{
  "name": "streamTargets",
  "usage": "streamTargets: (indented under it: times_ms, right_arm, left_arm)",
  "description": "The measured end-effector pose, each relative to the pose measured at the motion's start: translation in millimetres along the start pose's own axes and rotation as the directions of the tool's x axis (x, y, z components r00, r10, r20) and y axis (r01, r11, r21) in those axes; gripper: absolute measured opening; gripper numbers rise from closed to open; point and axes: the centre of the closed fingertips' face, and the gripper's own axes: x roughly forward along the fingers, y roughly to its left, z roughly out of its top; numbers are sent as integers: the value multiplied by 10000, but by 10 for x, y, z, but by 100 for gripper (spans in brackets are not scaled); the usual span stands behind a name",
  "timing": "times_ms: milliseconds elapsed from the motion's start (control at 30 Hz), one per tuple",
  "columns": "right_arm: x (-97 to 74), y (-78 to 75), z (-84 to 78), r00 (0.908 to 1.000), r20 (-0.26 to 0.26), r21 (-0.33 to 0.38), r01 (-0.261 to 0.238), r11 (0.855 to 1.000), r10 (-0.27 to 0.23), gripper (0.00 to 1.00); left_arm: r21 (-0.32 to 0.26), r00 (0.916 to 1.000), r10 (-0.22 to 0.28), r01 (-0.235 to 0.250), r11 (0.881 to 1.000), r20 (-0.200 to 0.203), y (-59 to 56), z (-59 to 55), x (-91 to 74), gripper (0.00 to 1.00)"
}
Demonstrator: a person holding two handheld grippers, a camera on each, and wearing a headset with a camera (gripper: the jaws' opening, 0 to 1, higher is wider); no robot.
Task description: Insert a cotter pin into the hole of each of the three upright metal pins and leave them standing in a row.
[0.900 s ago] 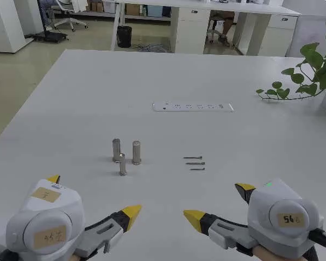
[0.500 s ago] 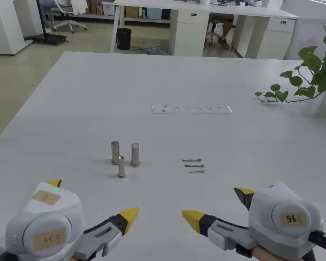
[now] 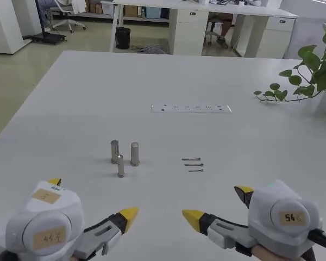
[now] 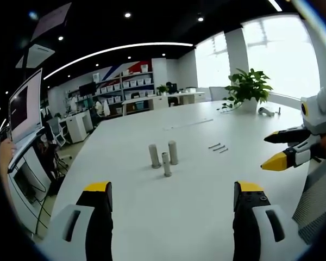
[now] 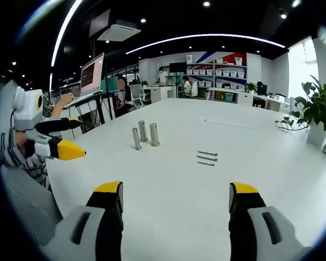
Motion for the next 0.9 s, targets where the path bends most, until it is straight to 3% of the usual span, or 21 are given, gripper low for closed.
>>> streamTargets:
  times_ms: [900]
  right_arm:
    - [-1, 31, 16, 10000, 31, -280, -69, 9996, 70, 77]
  left_arm:
    - [96, 9999, 17, -16, 10000, -102, 12, -23, 2, 89]
